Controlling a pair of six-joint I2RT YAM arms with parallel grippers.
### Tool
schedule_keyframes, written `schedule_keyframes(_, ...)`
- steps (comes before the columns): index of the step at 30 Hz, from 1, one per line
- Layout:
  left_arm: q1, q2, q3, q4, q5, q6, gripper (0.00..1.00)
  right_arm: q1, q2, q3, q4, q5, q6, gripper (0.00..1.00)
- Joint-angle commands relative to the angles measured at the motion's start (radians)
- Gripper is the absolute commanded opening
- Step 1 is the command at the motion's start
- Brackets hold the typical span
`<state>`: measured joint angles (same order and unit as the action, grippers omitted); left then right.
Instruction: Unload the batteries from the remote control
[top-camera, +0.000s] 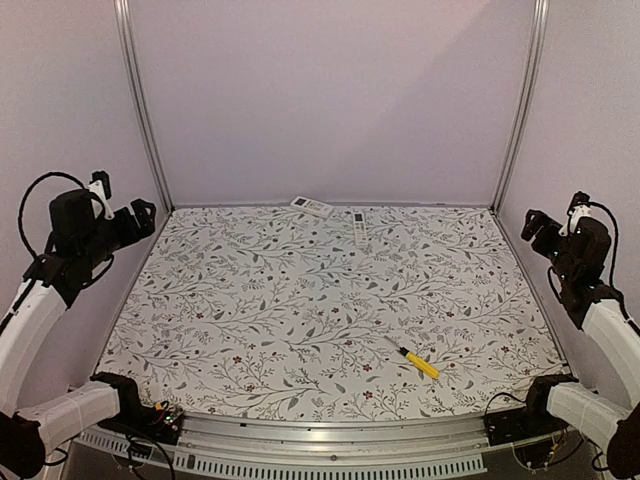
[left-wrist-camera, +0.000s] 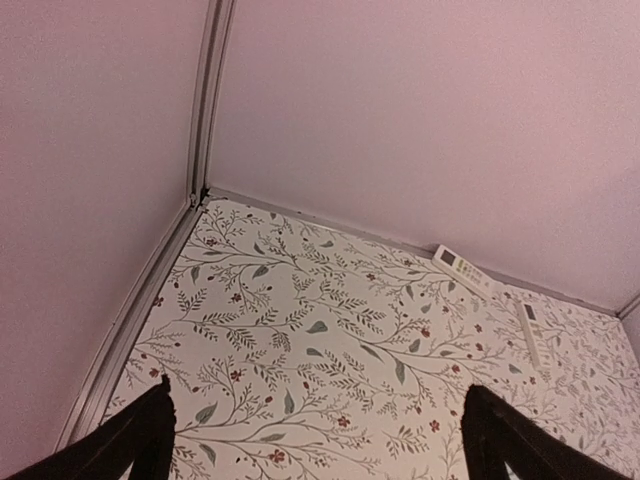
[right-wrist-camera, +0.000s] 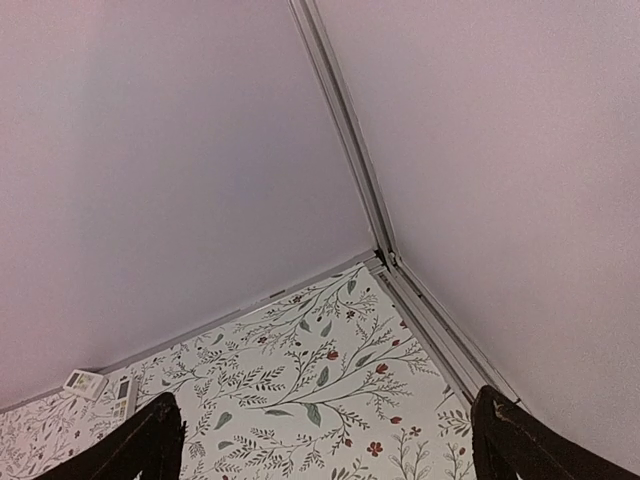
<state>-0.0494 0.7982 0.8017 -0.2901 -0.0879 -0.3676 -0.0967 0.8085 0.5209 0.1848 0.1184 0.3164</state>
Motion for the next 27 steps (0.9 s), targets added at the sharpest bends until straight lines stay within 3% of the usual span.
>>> schedule_keyframes(1, 0.009, 0.028, 0.007, -0.014, 0.037, 0.015, 1.00, 0.003, 0.001, 0.053, -0.068, -0.011, 0.035, 0.99)
schedule_keyframes(6, 0.009, 0.053, 0.043, -0.029, 0.091, 0.062, 1.00, 0.003, -0.001, 0.089, -0.117, -0.003, 0.060, 0.99)
schedule_keyframes(11, 0.009, 0.092, 0.095, -0.004, 0.166, 0.130, 1.00, 0.003, 0.036, 0.141, -0.159, -0.163, 0.062, 0.99)
schedule_keyframes(15, 0.000, 0.189, 0.189, 0.033, 0.253, 0.117, 1.00, 0.045, 0.160, 0.219, -0.235, -0.330, 0.074, 0.99)
schedule_keyframes(20, -0.003, 0.248, 0.185, 0.076, 0.279, 0.095, 1.00, 0.243, 0.326, 0.308, -0.343, -0.148, 0.067, 0.99)
schedule_keyframes(25, -0.001, 0.232, 0.136, 0.050, 0.183, 0.119, 1.00, 0.447, 0.521, 0.429, -0.395, 0.064, 0.084, 0.99)
schedule_keyframes(27, 0.000, 0.225, 0.131, 0.050, 0.176, 0.123, 1.00, 0.505, 0.608, 0.501, -0.413, 0.080, 0.080, 0.99)
